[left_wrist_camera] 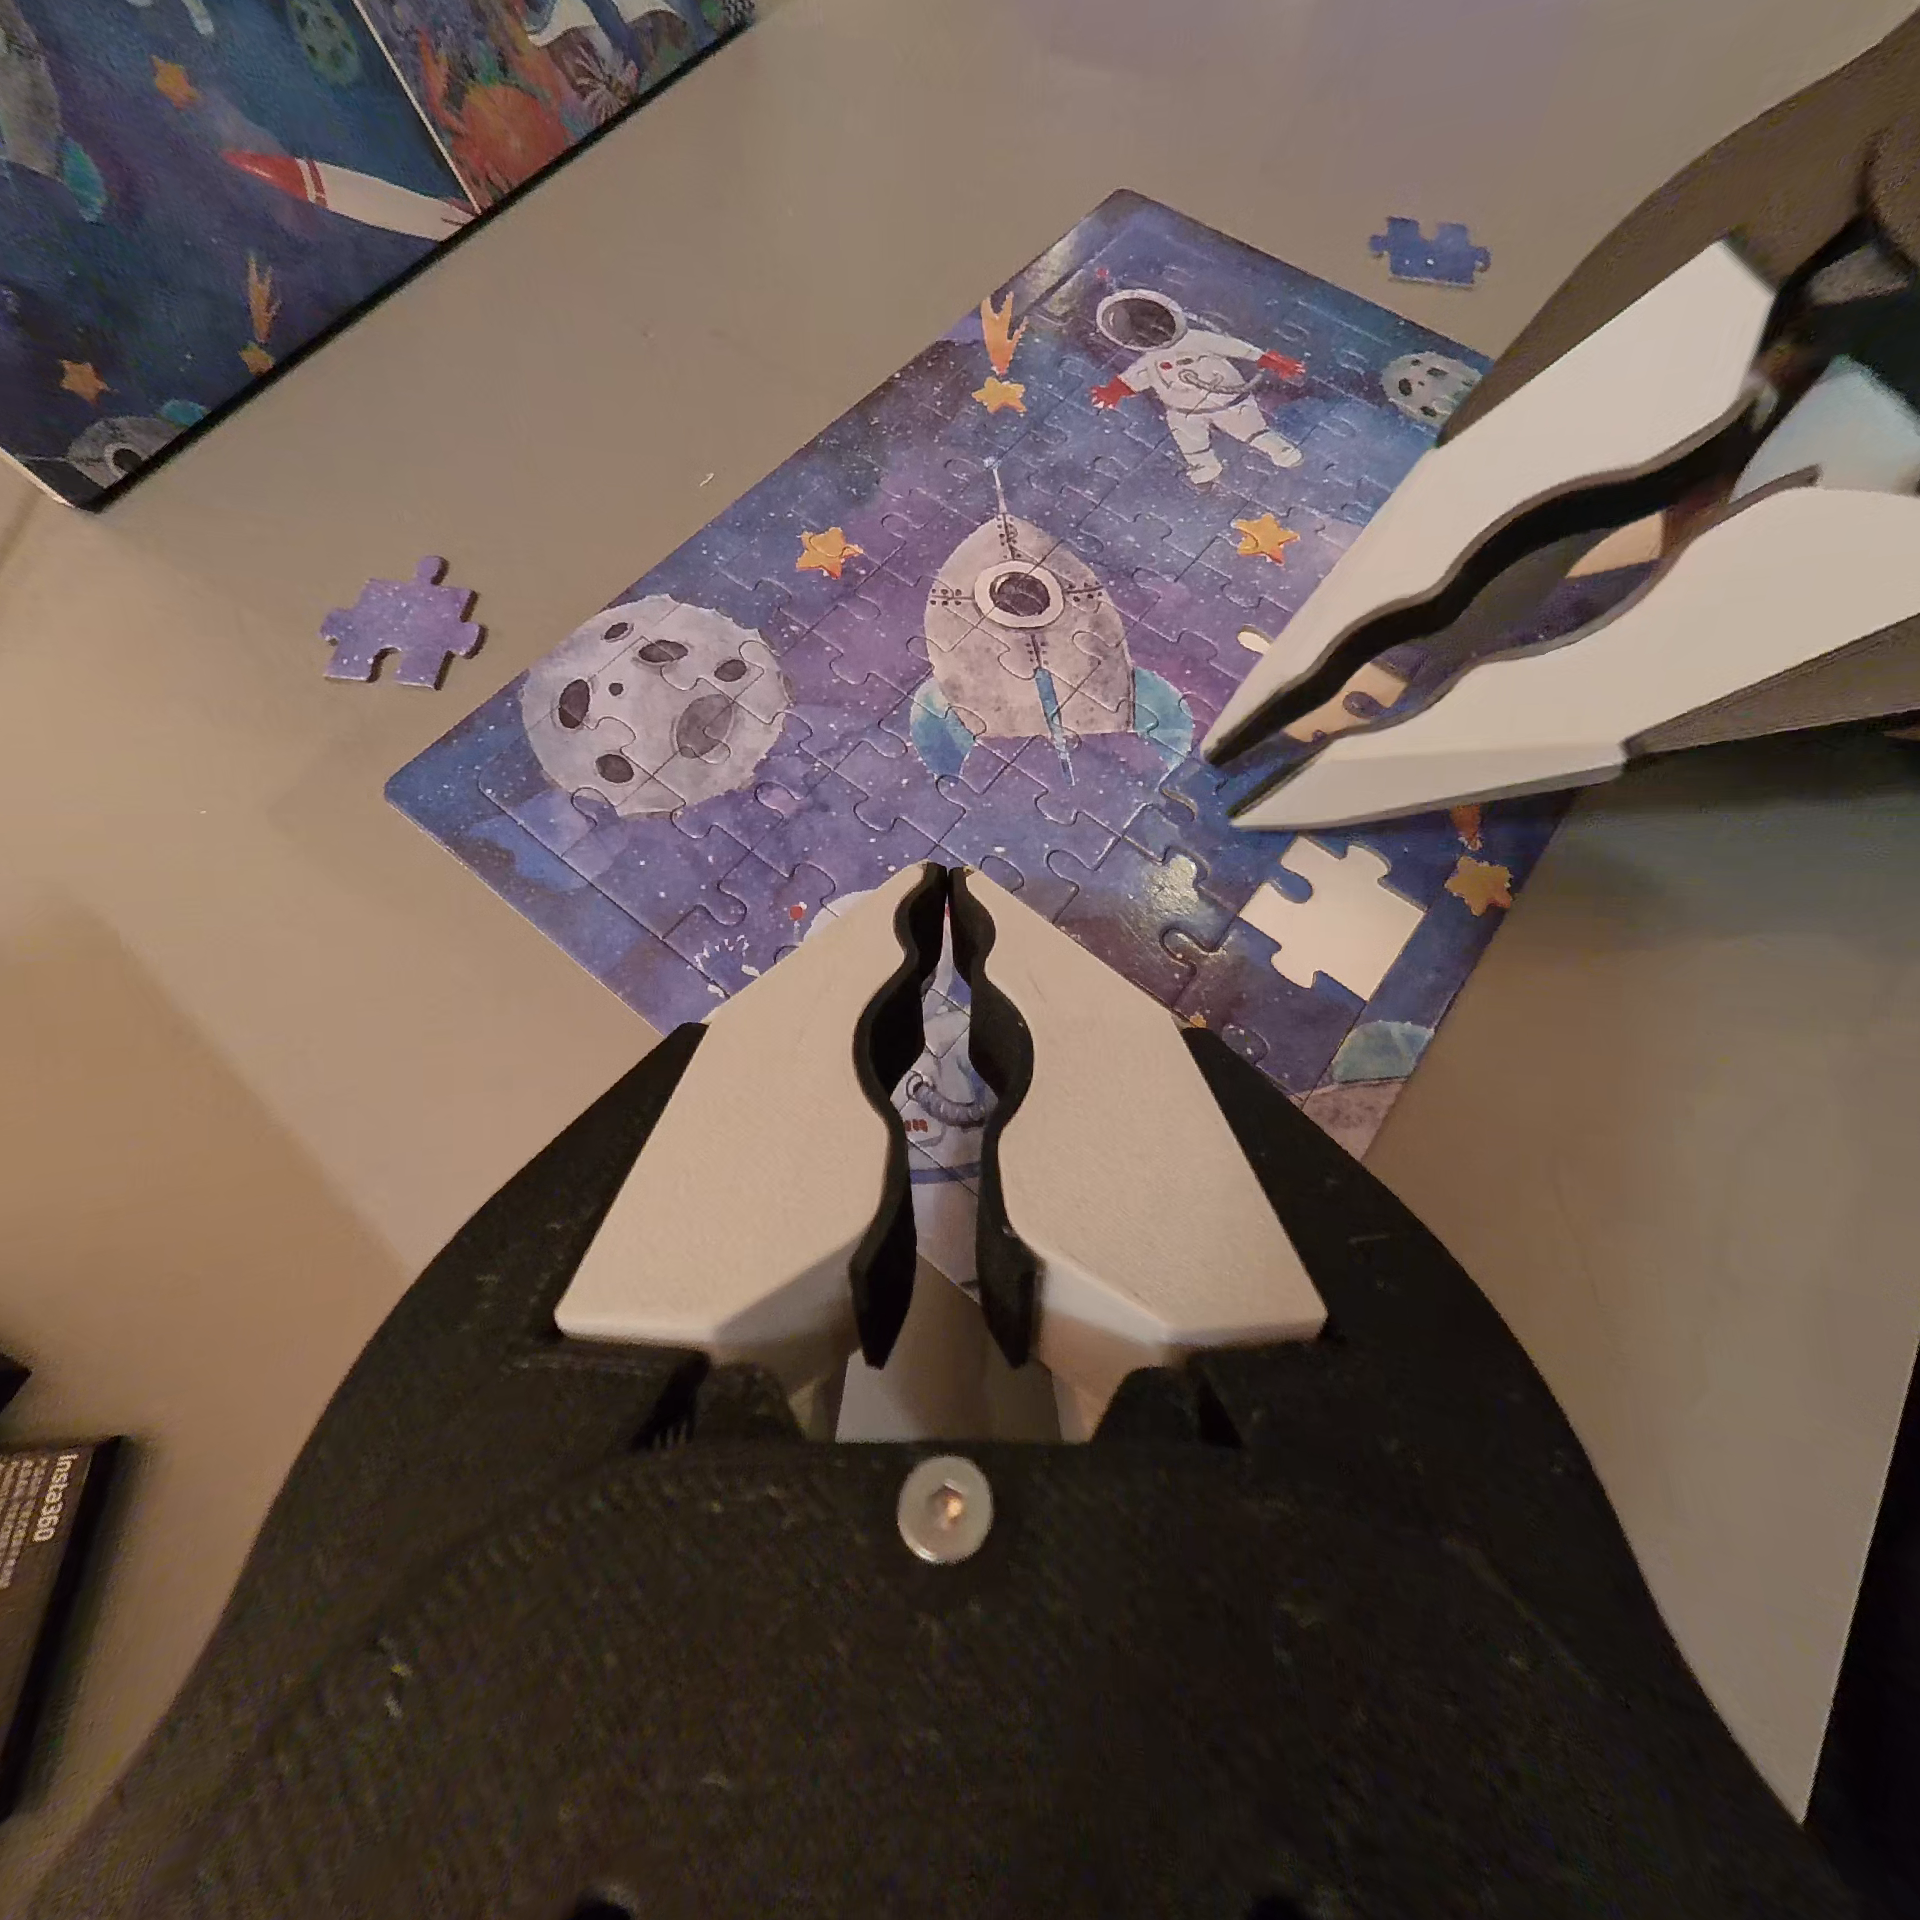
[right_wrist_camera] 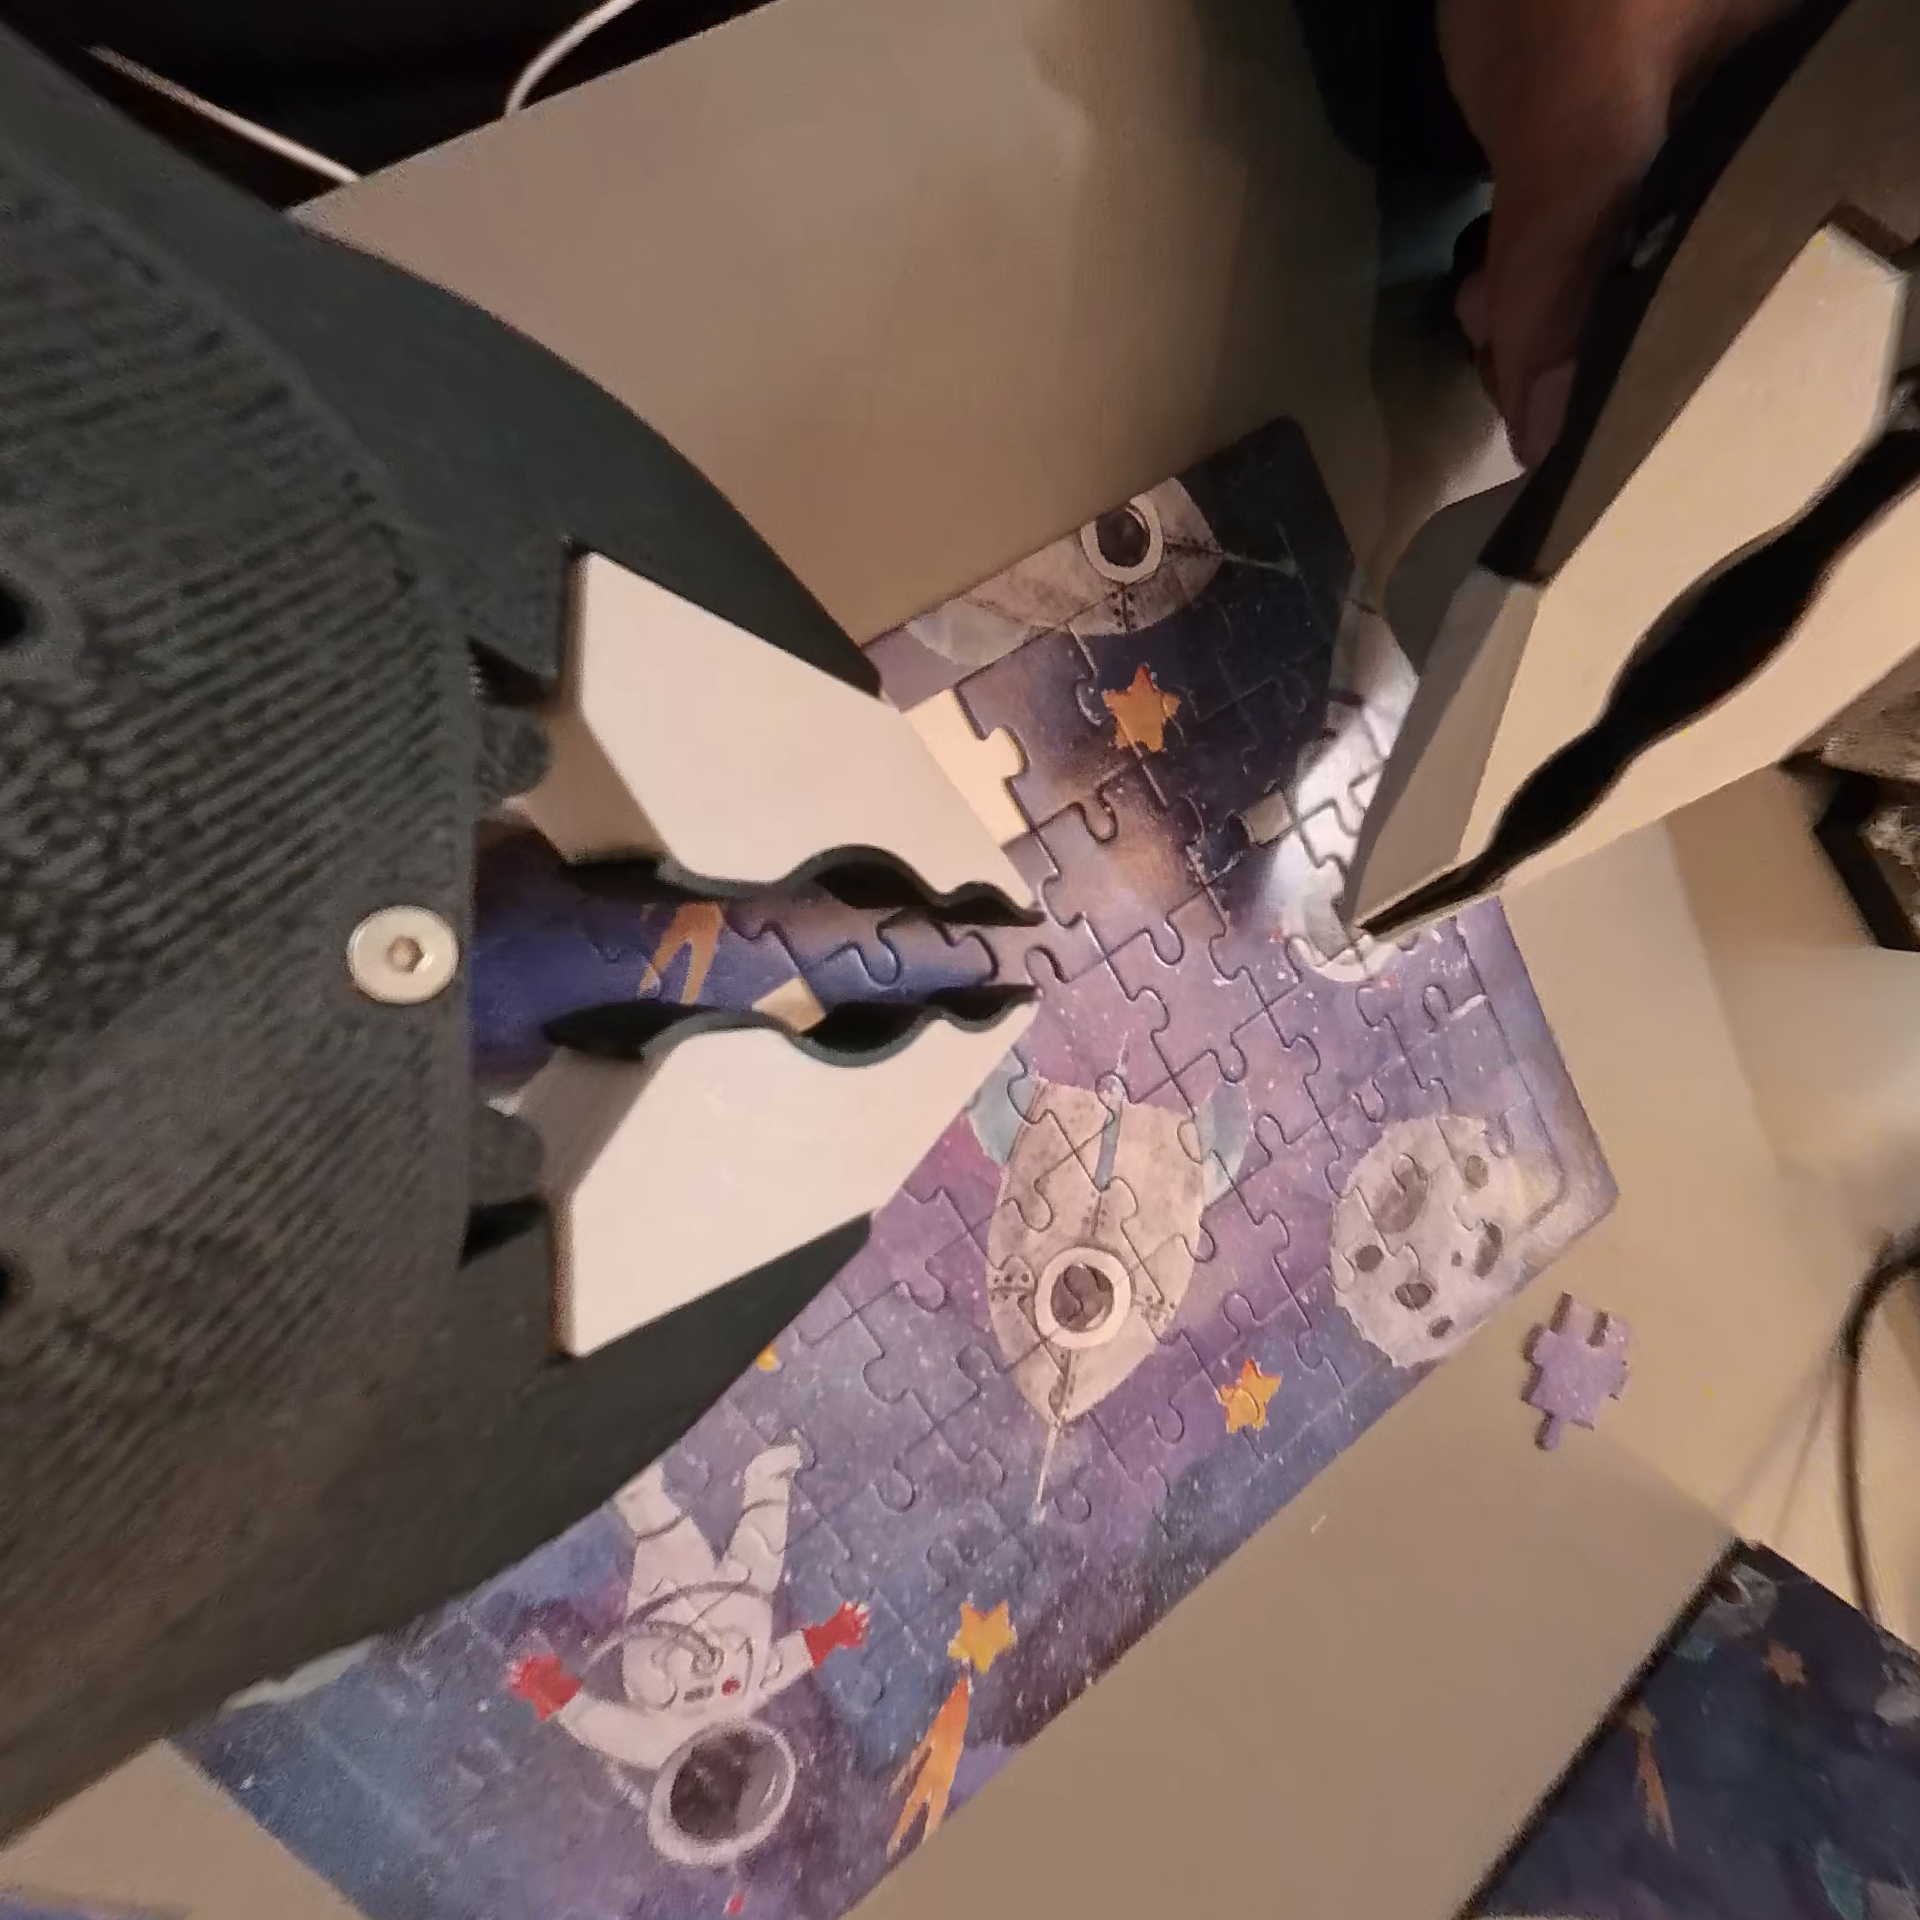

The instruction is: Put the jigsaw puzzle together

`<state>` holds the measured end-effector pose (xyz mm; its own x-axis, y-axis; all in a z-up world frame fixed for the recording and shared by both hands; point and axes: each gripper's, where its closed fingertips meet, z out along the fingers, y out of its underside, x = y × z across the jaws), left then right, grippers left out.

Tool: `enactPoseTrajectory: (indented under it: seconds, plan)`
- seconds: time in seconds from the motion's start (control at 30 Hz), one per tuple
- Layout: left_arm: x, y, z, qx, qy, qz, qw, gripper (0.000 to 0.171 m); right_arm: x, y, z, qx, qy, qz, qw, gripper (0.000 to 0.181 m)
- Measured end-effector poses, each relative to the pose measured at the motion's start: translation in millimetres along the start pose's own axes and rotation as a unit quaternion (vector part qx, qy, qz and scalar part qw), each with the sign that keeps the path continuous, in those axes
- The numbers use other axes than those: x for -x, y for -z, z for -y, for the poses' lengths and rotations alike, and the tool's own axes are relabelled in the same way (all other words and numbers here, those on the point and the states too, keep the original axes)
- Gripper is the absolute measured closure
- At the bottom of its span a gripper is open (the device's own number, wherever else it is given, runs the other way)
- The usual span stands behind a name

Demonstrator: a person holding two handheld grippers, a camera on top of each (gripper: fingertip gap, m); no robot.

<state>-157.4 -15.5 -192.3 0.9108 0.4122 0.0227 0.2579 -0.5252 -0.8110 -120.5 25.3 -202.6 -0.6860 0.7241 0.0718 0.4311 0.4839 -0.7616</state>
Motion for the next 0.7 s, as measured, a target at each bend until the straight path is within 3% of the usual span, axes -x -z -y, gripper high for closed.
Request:
enactPoseTrajectory:
  seconds: [0.27,0.7]
  plan:
    - [-0.4,-0.1,-0.2,0.001,0.000,-0.001,1.000,0.171,0.1,-4.3,-2.8,0.019,0.032,-0.009,0.999,0.177]
    - [-1.0,-1.9,-2.5,0.011,-0.002,-0.001,1.000,0.171,-6.5,-6.7,-0.7,0.017,-0.019,0.004,1.000,0.181]
